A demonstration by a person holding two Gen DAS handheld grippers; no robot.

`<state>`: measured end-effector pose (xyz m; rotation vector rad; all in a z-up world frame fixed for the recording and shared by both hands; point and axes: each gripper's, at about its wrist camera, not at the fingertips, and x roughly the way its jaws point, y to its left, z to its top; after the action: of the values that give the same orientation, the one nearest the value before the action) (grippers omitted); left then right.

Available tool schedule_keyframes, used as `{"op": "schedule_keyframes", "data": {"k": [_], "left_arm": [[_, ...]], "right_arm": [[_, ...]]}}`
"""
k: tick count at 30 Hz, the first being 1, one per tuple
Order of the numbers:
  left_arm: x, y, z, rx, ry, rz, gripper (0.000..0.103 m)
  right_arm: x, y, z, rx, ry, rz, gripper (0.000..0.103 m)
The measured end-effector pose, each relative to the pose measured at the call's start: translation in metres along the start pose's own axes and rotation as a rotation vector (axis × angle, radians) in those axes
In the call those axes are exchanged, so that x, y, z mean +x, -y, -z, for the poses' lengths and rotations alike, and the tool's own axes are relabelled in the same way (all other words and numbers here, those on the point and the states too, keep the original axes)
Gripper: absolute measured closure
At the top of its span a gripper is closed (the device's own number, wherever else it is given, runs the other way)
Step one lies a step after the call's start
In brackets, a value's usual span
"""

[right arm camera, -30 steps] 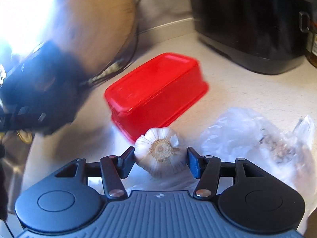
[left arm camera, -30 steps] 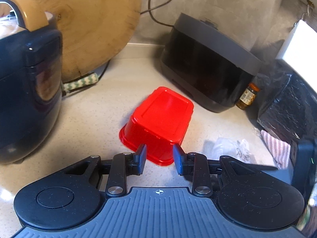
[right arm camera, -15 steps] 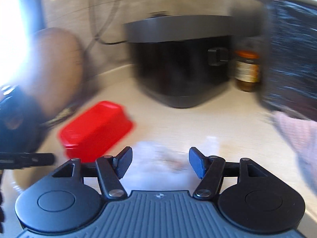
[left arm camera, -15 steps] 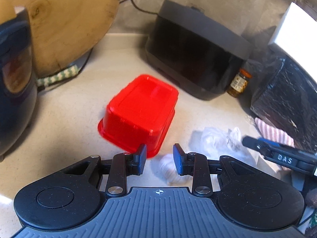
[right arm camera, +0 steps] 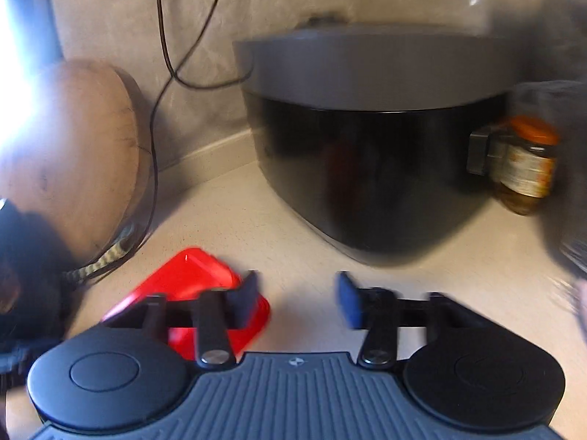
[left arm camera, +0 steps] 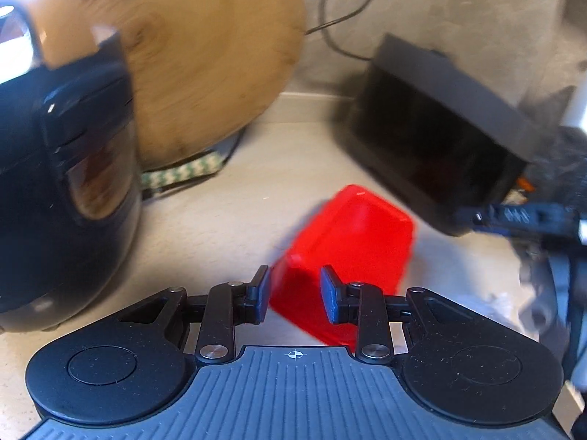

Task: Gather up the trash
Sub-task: 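Move both grippers to opposite sides of the red plastic container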

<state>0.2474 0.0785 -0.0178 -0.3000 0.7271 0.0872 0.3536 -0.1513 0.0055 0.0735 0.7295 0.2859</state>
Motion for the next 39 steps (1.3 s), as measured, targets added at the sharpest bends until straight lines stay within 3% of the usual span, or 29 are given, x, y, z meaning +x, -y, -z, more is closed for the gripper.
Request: {"op": "schedule_keyframes", "data": {"k": [5,8,11,16,19,22,25,27,28,31,34,37,39], "left_arm": [[0.016,-0.015,0.004,-0.038,-0.065,-0.011,0.07],[0.025,-0.02,0.006,-0.058,-0.09,0.017,0.071],[0.027,-0.022,0.007,-0.068,-0.096,0.023,0.077],[0.014,0.003,-0.01,-0.036,-0.06,0.182,0.077],[-0.008,0.019,-0.025,0.002,0.017,0.232,0.077],[-0.021,0.023,-0.03,0.062,0.058,0.195,0.077],[-0.014,0.022,-0.033,0.071,0.019,0.176,0.077],[-0.013,0.028,-0.032,0.074,0.009,0.228,0.077],[-0.015,0.032,-0.029,0.081,0.011,0.255,0.077],[-0.014,0.044,-0.011,0.13,-0.006,0.33,0.077],[-0.01,0.061,0.013,0.211,-0.066,0.345,0.077],[-0.011,0.065,0.03,0.262,-0.096,0.326,0.077],[-0.013,0.06,0.035,0.245,-0.094,0.304,0.077]], "right_arm": [[0.072,-0.012,-0.013,-0.033,-0.098,0.02,0.079],[0.096,-0.01,-0.007,-0.001,-0.171,-0.051,0.084],[0.088,-0.006,-0.003,0.065,-0.204,-0.167,0.088],[0.039,-0.019,-0.003,0.005,-0.189,-0.317,0.088],[-0.004,-0.028,-0.009,-0.063,-0.107,-0.281,0.088],[-0.037,-0.009,-0.014,-0.016,-0.07,-0.251,0.086],[-0.064,0.021,-0.004,0.035,-0.063,-0.134,0.066],[-0.084,0.038,0.016,0.022,-0.052,-0.068,0.044],[-0.096,0.046,0.028,0.009,-0.051,-0.042,0.042],[-0.113,0.048,0.079,-0.036,-0.087,-0.005,0.04],[-0.105,0.036,0.124,-0.077,-0.149,-0.001,0.041],[-0.099,0.014,0.148,-0.104,-0.148,-0.001,0.047],[-0.101,-0.001,0.152,-0.129,-0.144,-0.039,0.081]]}}
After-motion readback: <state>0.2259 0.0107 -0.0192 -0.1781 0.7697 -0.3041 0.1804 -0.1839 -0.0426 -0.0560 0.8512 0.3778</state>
